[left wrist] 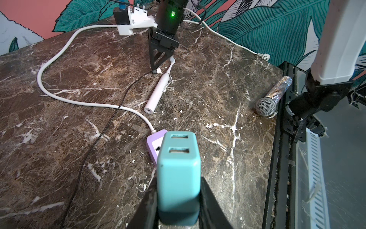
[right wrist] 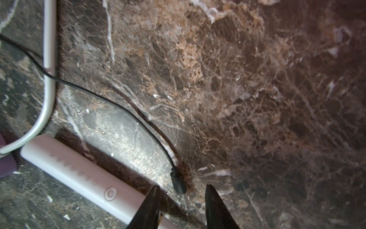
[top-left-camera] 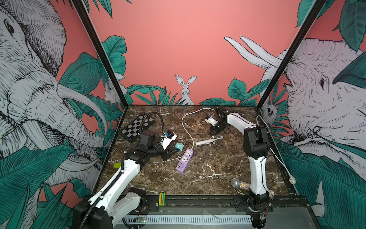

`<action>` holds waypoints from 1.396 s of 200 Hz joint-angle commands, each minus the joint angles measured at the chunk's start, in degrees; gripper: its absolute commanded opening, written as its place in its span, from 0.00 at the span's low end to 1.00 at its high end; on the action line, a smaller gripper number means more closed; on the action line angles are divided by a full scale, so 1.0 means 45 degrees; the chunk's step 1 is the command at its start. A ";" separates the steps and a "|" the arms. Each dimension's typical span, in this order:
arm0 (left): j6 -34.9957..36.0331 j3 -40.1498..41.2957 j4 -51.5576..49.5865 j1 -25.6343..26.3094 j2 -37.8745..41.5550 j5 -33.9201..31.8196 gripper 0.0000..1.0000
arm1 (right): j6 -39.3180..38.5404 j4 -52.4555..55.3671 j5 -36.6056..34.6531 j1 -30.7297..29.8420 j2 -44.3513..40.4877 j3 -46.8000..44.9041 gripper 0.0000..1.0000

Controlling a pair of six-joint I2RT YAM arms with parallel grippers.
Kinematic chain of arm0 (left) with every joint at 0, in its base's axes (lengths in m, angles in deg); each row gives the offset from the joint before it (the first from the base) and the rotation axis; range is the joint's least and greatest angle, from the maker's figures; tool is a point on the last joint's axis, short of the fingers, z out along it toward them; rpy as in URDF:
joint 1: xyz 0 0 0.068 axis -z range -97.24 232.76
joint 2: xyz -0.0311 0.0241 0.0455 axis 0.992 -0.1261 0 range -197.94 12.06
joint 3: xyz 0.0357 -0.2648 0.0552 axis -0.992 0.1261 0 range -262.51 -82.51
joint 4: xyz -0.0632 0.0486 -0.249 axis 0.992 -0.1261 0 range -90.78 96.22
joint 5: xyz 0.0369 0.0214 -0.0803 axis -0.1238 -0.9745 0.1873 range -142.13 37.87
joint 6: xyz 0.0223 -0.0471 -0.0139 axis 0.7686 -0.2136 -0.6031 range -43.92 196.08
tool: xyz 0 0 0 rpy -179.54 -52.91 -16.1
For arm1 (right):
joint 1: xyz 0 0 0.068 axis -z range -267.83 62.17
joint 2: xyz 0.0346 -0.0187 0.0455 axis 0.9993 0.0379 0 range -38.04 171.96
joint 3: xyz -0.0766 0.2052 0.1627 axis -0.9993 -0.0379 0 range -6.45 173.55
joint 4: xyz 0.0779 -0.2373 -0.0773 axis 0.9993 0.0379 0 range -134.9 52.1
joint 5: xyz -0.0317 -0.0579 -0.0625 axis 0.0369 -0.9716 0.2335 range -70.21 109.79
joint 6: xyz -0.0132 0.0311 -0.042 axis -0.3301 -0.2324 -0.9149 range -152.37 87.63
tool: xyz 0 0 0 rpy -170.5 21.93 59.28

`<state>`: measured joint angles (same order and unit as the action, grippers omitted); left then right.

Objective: Charge the electric toothbrush
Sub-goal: Pick up the charging cable from the center of the board.

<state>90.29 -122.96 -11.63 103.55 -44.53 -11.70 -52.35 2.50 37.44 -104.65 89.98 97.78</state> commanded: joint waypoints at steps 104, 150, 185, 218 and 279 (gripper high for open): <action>0.0239 -0.0055 0.0177 -0.0026 0.0071 0.0078 0.00 | -0.1034 0.2553 -0.0173 -0.0471 0.1624 0.2043 0.28; 0.0235 -0.0016 0.0215 -0.0031 0.0091 0.0043 0.00 | -0.0970 0.2573 -0.0348 -0.0557 0.1760 0.2230 0.17; 0.0241 0.0009 0.0216 -0.0027 0.0089 0.0021 0.00 | -0.0804 0.2380 -0.0052 -0.0539 0.1311 0.2115 0.06; 0.0119 -0.0035 0.0312 -0.0017 0.0041 -0.0009 0.00 | -0.0021 0.1907 0.1197 -0.0356 -0.0040 0.1641 0.01; -0.2571 0.1170 0.5282 0.1280 0.0037 -0.1216 0.00 | 0.7482 -0.8103 0.5847 -0.0091 -0.6799 -0.5748 0.00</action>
<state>83.04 -121.06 -1.64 105.54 -44.71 -14.11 -38.52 -7.58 52.79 -105.15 70.86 83.59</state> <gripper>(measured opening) 0.292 0.057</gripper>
